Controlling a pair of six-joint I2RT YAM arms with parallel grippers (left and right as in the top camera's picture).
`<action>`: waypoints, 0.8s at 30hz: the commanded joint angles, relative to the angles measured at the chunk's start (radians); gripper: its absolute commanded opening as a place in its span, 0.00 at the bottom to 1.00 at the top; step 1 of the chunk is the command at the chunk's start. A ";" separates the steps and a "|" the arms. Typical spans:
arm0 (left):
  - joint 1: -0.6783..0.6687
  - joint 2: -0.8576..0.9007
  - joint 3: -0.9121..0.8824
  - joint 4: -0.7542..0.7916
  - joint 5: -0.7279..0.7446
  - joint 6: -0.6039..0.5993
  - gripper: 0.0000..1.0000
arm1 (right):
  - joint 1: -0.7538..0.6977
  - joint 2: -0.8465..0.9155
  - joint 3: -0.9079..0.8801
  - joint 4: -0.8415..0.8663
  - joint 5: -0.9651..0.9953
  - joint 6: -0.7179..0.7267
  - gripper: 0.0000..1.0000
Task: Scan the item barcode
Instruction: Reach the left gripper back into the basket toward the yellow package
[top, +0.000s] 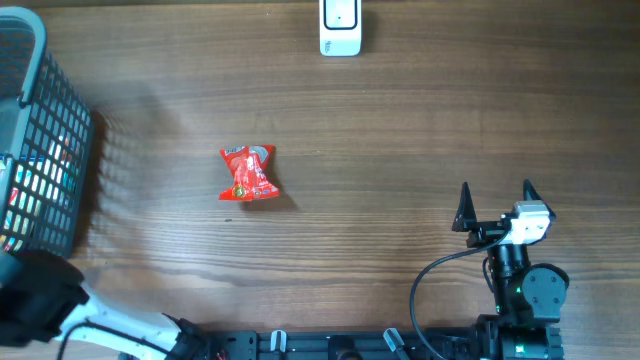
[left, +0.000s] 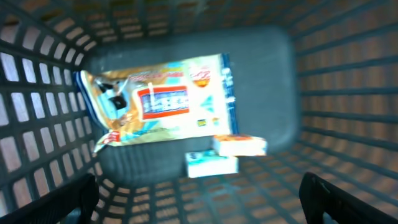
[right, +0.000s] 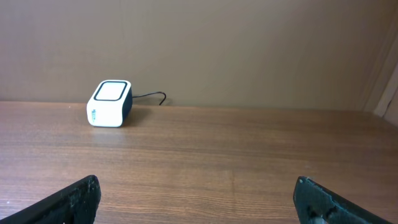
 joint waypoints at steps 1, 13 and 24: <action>-0.005 0.101 0.003 -0.023 -0.077 0.068 0.99 | -0.004 -0.008 -0.001 0.002 0.013 0.008 1.00; -0.037 0.291 -0.155 -0.001 -0.371 0.149 0.99 | -0.004 -0.008 -0.001 0.002 0.013 0.008 1.00; -0.051 0.312 -0.360 0.187 -0.314 0.156 1.00 | -0.004 -0.008 -0.001 0.002 0.013 0.008 1.00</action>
